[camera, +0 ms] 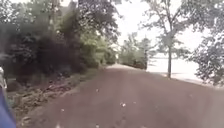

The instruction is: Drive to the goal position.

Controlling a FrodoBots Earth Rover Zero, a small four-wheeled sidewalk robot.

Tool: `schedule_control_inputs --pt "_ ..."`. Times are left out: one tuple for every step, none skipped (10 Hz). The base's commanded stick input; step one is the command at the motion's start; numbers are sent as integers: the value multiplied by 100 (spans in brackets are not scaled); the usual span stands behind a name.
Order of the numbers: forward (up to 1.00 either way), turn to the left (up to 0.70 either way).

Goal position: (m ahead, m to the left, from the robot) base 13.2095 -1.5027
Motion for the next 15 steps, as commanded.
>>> schedule_control_inputs --pt "70 -1" --pt "70 -1" --pt "70 -1" --pt "70 -1" --pt "70 -1" --pt "70 -1" --pt "70 -1" --pt "70 -1" --pt "70 -1" --pt "70 -1" --pt "70 -4" --pt "70 -10" --pt "70 -15" --pt "70 -11" --pt "70 -2"
